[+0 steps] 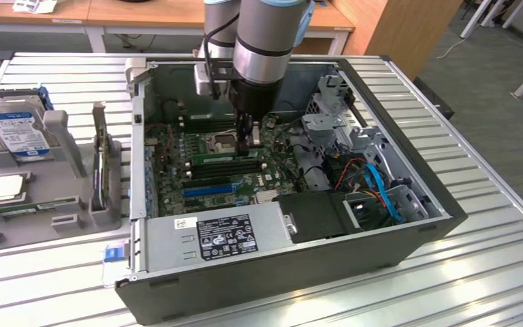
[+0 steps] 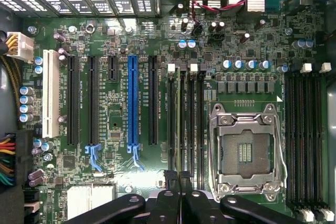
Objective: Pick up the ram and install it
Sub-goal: 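Insert the ram into the slot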
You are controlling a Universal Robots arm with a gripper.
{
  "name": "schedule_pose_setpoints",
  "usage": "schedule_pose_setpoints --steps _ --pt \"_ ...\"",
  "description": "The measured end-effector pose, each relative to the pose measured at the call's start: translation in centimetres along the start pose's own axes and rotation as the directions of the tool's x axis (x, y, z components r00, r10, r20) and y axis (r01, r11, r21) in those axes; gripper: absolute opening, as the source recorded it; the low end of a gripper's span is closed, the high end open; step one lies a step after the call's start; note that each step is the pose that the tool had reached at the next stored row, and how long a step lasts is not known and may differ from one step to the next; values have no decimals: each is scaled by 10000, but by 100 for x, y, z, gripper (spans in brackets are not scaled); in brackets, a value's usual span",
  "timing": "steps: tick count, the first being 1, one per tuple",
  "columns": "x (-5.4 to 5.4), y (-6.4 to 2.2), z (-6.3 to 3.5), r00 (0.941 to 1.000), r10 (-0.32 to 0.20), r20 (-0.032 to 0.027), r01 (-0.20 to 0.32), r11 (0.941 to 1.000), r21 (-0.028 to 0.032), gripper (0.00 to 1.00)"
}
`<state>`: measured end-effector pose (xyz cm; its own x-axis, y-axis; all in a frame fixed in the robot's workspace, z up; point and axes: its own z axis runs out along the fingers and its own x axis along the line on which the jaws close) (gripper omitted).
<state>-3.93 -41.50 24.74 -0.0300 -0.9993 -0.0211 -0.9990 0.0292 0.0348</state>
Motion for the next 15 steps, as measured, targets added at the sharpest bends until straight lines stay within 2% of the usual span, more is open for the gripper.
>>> schedule_pose_setpoints --steps 15 --pt "13 -2 44 10000 -6 -4 6 10000 0 11"
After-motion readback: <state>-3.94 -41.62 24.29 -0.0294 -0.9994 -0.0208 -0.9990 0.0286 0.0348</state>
